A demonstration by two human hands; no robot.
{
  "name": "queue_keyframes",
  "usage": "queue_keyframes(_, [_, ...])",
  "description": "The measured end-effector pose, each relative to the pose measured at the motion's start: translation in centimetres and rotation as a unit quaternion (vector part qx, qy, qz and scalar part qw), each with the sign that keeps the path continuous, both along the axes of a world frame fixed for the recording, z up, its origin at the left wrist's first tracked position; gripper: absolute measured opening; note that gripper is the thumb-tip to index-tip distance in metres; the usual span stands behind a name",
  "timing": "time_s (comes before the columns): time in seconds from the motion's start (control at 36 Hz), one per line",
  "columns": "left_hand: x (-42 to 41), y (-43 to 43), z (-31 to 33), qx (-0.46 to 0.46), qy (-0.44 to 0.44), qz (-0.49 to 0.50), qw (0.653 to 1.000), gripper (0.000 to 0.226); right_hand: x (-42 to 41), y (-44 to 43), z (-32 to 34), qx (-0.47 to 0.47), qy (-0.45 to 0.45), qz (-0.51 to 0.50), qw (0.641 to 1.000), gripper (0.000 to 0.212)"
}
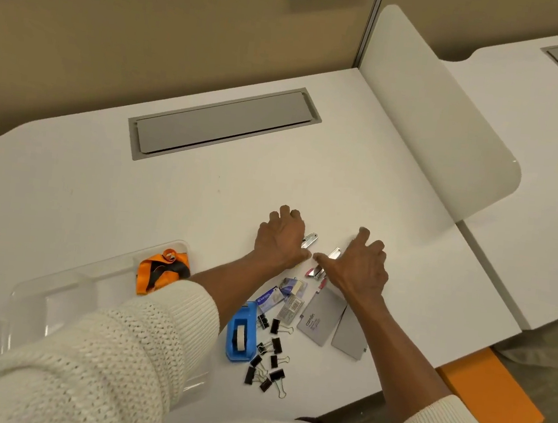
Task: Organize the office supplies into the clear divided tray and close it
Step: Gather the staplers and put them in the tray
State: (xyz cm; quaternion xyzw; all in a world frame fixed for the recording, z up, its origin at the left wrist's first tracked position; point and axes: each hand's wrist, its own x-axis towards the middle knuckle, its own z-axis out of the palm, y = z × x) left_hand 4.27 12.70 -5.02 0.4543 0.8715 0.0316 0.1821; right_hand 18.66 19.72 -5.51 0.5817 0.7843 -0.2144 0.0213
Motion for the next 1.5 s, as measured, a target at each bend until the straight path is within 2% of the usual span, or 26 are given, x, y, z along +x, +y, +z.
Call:
queue_keyframes(0.11, [0.0,0.1,-0.3,-0.004,-0.013,-0.008,1.0,0.058,0.1,-0.4,-0.2,-0.03,-0.011,-0.008,0.999,0.117])
queue_keyframes(0.28, [-0.5,-0.2,-1.0,0.009,-0.021,-0.035,0.999,0.042,-0.9,-0.6,-0.2,-0.081,0.033,-0.025,0.996,0.096])
queue_keyframes(0.39, [-0.9,-0.7,-1.0,0.008,-0.011,-0.034,0.999,0.038,-1.7,-0.7,0.0,-0.084,0.048,-0.027,0.995,0.08])
queue_keyframes(0.5, [-1.5,-1.1,-0.7,0.009,-0.029,-0.026,0.999,0.037,-2.3,-0.8,-0.1,-0.079,0.049,-0.007,0.996,0.075])
queue_keyframes(0.64, [-2.6,-1.5,0.3,0.016,-0.086,0.04,0.995,0.043,-3.1,-1.1,0.0,-0.051,0.065,0.005,0.997,0.07])
queue_keyframes(0.78, [-3.8,-1.9,1.4,0.062,-0.193,0.145,0.968,0.046,-4.4,-0.6,0.8,-0.08,0.107,-0.021,0.991,0.066])
queue_keyframes(0.83, [-4.2,-2.4,1.7,0.087,-0.233,0.169,0.954,0.044,-4.6,-0.4,1.1,-0.108,0.135,-0.047,0.984,0.058])
queue_keyframes(0.92, [-4.6,-3.6,2.1,0.12,-0.304,0.2,0.924,0.04,-4.6,0.0,1.3,-0.187,0.2,-0.097,0.957,0.044])
queue_keyframes(1.06, [-4.5,-5.8,3.1,0.165,-0.384,0.247,0.874,0.038,-4.4,0.3,2.2,-0.299,0.267,-0.134,0.906,0.042])
queue_keyframes(1.19, [-4.2,-9.1,4.4,0.206,-0.382,0.272,0.859,0.04,-4.7,-0.6,4.4,-0.359,0.293,-0.111,0.879,0.04])
queue_keyframes(1.33, [-4.5,-14.0,6.3,0.247,-0.354,0.324,0.842,0.039,-6.3,-3.1,7.0,-0.387,0.301,-0.041,0.87,0.041])
queue_keyframes(1.5, [-5.4,-21.4,8.0,0.271,-0.258,0.392,0.84,0.036,-9.1,-8.5,9.5,-0.434,0.291,0.04,0.852,0.039])
